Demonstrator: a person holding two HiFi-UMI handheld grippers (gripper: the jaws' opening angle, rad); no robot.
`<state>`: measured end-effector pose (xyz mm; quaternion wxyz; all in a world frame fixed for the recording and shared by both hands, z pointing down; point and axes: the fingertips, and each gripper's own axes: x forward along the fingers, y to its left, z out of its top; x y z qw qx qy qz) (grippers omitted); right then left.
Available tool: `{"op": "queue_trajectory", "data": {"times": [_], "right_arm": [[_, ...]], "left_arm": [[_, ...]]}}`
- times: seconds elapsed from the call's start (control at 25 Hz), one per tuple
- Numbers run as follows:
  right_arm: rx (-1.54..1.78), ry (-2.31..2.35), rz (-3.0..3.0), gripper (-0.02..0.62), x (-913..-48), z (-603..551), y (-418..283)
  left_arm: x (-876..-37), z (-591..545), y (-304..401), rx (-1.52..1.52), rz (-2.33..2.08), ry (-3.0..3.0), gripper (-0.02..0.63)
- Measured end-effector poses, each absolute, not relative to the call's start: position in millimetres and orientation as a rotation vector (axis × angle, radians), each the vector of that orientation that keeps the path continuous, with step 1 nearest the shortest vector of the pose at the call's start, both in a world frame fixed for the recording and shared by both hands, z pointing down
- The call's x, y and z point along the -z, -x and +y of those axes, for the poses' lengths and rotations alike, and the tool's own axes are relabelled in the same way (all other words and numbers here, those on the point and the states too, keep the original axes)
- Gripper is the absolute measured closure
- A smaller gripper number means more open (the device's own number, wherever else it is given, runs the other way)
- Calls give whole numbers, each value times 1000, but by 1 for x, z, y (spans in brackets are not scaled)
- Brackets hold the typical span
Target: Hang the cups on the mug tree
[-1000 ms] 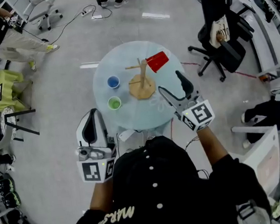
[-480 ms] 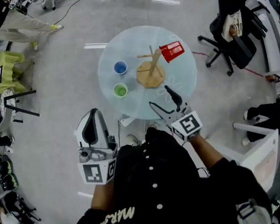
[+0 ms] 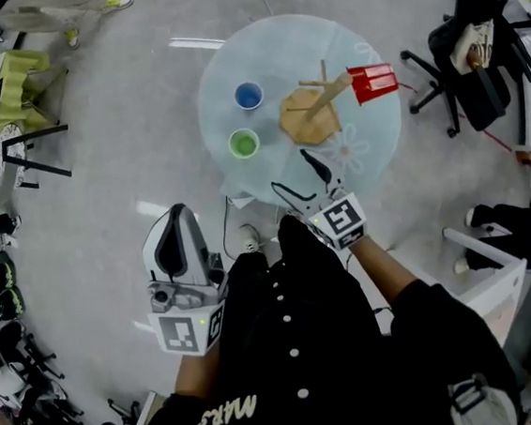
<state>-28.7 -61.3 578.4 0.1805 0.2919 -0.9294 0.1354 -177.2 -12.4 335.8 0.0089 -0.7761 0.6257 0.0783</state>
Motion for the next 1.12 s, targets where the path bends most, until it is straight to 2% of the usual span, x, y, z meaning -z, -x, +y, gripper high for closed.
{"op": "queue_trajectory", "data": {"times": [0.52,1.12], "right_arm": [[-282,-733,-2561,218,-695,-92,96],[-198,-733,-2502,212,-748,-114,135]], "left_arm": [[-405,15,217,-146,2124,2387,607],[-438,41,240,-54,2209,2368,607]]}}
